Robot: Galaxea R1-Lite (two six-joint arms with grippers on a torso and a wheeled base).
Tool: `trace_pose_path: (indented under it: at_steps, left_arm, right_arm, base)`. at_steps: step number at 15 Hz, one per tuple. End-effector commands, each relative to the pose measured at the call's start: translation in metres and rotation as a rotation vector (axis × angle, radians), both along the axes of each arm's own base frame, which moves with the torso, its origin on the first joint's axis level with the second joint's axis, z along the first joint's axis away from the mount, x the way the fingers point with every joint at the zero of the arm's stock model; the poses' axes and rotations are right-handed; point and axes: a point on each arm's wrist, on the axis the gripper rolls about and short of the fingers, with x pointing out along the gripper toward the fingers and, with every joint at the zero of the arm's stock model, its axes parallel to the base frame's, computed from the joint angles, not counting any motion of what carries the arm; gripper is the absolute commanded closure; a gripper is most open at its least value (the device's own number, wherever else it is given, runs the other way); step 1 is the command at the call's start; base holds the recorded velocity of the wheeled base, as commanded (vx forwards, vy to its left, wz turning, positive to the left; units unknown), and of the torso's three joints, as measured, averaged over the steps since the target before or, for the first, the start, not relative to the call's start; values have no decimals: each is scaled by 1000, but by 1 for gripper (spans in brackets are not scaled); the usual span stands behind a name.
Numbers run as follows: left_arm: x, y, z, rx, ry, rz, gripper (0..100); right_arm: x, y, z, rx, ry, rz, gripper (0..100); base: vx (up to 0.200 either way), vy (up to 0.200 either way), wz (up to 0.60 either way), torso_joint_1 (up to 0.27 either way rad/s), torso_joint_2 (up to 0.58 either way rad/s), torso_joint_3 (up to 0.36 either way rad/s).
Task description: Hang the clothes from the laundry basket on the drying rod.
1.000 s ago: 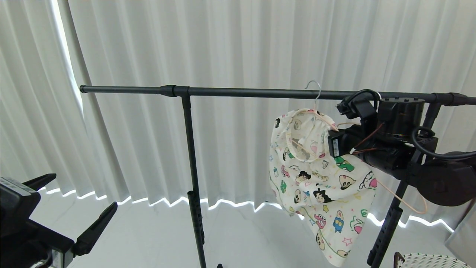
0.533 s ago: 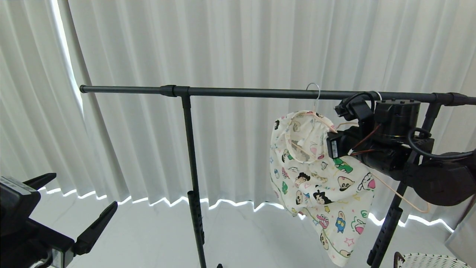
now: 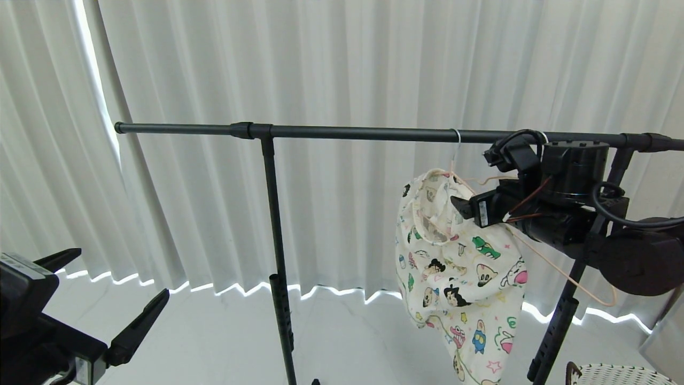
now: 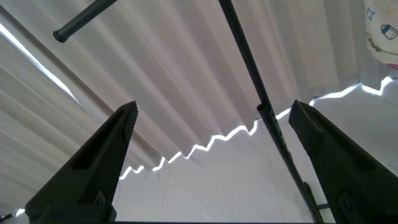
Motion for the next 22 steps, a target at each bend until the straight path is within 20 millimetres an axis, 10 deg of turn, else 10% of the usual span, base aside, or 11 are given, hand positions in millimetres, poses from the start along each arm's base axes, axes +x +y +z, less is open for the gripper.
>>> trace_pose_path:
  at_steps: [1,7,11,22]
  left_arm:
    - [1,1,1,-4,-3,10,0]
    - [8,20,-7,-27,40,213,0]
    - [21,46,-11,-46,90,456,0]
    - [16,48,-14,-72,90,483,0]
  right_arm:
    - [-17,-9,18,-17,-41,8,0]
    - [-106,-59,61,-103,-80,35,0]
    - [-153,-126,64,-331,-6,-154,0]
    - [-159,-155,61,-320,23,-283,0]
  base:
    - [0,0,0,0,0,0]
    - [0,0,0,0,0,0]
    - [0,0,0,0,0,0]
    - [-164,0,0,2,2,1]
